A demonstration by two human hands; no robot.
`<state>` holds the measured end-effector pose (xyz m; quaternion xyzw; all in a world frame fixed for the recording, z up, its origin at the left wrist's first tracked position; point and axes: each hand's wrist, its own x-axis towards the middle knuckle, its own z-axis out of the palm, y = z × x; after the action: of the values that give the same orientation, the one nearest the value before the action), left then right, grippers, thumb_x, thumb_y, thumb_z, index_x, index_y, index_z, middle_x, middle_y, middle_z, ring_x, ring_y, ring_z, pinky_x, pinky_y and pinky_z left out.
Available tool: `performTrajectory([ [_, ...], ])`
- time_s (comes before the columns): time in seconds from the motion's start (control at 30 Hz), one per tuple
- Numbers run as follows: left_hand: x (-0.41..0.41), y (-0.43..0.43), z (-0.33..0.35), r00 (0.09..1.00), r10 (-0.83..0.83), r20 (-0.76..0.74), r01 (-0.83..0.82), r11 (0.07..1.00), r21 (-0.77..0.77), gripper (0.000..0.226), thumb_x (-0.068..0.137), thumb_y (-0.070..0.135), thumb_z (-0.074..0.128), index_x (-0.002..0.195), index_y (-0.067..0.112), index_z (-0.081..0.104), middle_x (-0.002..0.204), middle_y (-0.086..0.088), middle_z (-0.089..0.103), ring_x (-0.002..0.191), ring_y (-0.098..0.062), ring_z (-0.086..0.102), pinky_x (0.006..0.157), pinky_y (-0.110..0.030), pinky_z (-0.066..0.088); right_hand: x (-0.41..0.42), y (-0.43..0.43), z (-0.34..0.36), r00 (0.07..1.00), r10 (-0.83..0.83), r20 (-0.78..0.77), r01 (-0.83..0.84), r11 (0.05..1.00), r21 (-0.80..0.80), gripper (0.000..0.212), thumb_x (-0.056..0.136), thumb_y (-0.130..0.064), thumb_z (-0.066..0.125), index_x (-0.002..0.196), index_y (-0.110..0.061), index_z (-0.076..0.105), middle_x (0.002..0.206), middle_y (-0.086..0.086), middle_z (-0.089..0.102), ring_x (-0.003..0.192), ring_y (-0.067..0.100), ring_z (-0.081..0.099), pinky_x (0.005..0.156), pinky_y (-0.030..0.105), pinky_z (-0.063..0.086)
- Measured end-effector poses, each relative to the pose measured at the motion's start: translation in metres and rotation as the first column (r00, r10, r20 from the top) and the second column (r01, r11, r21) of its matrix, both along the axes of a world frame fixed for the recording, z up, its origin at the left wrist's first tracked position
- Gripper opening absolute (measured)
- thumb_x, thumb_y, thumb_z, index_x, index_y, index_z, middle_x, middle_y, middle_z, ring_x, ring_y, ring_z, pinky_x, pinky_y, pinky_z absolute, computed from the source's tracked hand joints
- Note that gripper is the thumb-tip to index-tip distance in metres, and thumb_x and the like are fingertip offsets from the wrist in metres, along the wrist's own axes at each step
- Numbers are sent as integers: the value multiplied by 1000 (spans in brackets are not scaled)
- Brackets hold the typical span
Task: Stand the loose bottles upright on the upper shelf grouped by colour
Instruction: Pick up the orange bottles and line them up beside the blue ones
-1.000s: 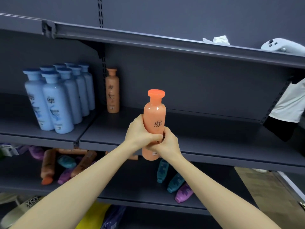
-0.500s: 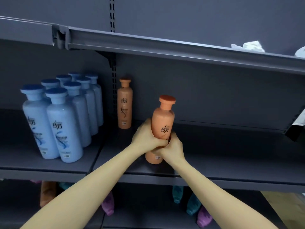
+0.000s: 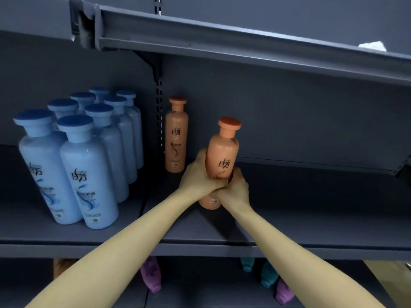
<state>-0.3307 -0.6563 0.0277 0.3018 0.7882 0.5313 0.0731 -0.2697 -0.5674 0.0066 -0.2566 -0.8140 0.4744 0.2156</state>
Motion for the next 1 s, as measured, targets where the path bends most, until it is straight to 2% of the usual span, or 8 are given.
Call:
performTrajectory([
  [0.13,-5,-1,-4,999,-26,21,25,999,47,83,68,14,79,137,22,34,121,3,57,111,-14,56,95,-34,47,-5,2,-1,1000,11,-14,-11,1000,2,54,63,-11,82,105,-15,48,95,-3,58,88,18,60,74,31,52],
  [0.2,-8,-4,-5,998,-41,54,37,996,78,70,75,13,74,135,20,38,117,7,55,108,-10,54,89,-25,45,-8,3,-2,1000,10,-23,-11,1000,-12,56,63,-13,83,108,-15,49,97,-3,60,88,16,61,72,28,51],
  [0.27,-13,-9,-8,995,-30,96,20,994,108,54,82,10,68,131,15,45,116,5,55,109,-11,54,83,-18,43,-13,6,-3,999,-9,-33,9,1000,-27,58,61,-17,84,107,-17,49,99,-1,62,91,17,63,75,32,54],
  [0.37,-28,-16,-16,990,73,122,-86,990,110,47,87,12,62,132,11,47,127,-1,54,116,-16,53,90,-22,40,-19,10,-4,999,-32,-38,31,999,-24,57,59,-20,85,103,-18,50,101,-1,64,93,17,63,80,35,54],
  [0.47,-46,-23,-24,979,158,129,-168,983,78,46,87,12,62,131,13,48,127,-4,55,110,-13,52,90,-22,40,-24,15,-5,999,-29,-36,28,999,-24,58,58,-19,85,105,-16,51,102,-1,63,94,16,63,82,36,54],
  [0.7,-79,-29,-38,950,311,27,-312,950,14,53,85,10,64,132,11,42,127,-7,52,98,-12,52,88,-25,43,-43,23,1,998,-30,-46,29,999,-14,58,58,-18,85,105,-17,50,98,-6,61,91,13,61,82,35,54],
  [0.87,-97,-25,-47,929,370,-5,-370,928,-41,72,81,17,68,142,13,29,136,-12,43,117,-23,49,94,-32,42,-65,22,5,998,-24,-61,24,1000,-5,60,60,-18,84,108,-16,49,102,-3,61,94,15,61,81,34,54],
  [1.0,-107,-22,-49,928,373,-12,-373,925,-67,87,79,19,70,147,15,16,141,-12,39,124,-26,44,99,-39,42,-82,21,6,998,-25,-58,27,999,34,64,61,-21,84,113,-13,49,108,1,62,96,16,61,80,33,53],
])
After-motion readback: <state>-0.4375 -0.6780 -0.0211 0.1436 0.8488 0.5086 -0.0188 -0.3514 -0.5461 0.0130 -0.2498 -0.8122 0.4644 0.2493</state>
